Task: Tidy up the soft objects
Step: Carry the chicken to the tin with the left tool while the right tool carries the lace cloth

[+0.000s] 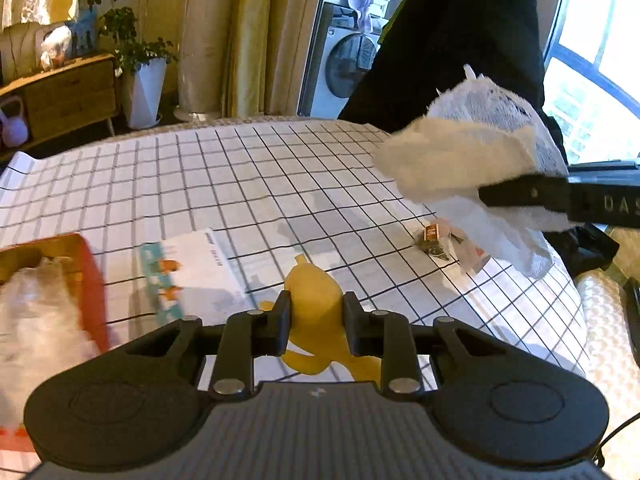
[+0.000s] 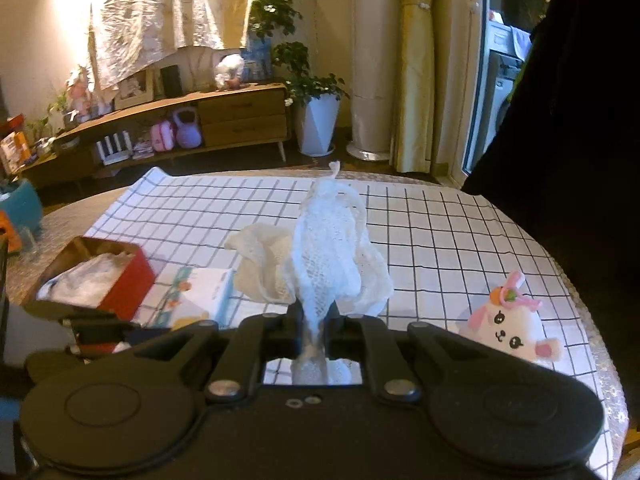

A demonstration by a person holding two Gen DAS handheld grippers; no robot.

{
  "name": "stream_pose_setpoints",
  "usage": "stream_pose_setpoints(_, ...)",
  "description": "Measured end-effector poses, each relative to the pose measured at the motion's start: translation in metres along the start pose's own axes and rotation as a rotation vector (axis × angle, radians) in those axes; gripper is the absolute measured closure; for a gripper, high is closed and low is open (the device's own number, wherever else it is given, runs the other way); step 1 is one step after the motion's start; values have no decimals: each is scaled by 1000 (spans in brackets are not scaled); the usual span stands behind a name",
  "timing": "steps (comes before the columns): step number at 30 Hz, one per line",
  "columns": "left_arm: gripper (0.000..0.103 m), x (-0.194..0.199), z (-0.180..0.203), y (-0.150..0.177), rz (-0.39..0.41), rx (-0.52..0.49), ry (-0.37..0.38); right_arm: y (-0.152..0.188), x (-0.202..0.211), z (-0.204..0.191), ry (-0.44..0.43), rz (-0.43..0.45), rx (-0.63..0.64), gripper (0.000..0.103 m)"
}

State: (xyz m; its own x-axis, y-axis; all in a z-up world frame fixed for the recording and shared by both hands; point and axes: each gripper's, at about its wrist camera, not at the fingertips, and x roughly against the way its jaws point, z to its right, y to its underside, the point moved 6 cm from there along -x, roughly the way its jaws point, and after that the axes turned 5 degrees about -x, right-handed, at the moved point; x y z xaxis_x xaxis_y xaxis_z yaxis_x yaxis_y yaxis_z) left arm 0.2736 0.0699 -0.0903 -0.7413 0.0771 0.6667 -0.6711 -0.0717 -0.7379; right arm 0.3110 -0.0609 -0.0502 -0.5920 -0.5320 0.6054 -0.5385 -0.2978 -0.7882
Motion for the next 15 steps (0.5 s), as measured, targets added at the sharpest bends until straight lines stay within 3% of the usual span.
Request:
stream_pose_setpoints(8, 77, 56, -24, -1, 10, -9, -12, 6, 28, -41, -45, 11, 30, 94)
stream_pose_setpoints(15, 77, 93, -57, 1, 25, -3, -71, 2, 36, -88, -93, 26, 72, 94)
